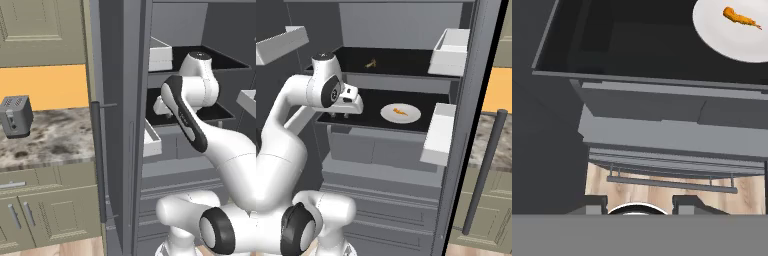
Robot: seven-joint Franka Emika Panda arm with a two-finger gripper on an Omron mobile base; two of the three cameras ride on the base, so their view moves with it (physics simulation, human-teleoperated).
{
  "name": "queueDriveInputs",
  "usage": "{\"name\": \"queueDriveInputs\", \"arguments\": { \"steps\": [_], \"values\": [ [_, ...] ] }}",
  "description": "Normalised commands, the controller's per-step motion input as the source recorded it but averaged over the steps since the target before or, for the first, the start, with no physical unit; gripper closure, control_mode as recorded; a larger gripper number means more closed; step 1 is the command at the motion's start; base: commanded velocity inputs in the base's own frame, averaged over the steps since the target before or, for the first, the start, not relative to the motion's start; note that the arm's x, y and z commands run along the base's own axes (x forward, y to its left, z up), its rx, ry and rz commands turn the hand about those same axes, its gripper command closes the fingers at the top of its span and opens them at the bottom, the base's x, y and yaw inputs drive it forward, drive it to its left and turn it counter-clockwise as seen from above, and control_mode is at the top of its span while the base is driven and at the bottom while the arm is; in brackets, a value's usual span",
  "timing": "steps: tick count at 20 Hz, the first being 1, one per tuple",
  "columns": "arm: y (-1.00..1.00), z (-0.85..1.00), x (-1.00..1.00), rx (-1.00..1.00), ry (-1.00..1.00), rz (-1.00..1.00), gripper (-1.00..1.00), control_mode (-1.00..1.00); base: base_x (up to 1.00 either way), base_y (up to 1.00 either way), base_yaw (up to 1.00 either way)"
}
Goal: Retrieve the shrimp from the fridge and place it on the cutting board.
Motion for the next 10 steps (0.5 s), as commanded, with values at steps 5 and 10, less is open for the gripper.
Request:
{"name": "queueDriveInputs", "arguments": {
  "steps": [5,10],
  "values": [
    [0.0,0.01,0.0,0.0,0.0,0.0,-1.0,-1.0,0.0,0.0,0.0],
    [-0.06,0.0,0.02,0.01,0.0,0.0,-1.0,-1.0,0.0,0.0,0.0]
  ]
}}
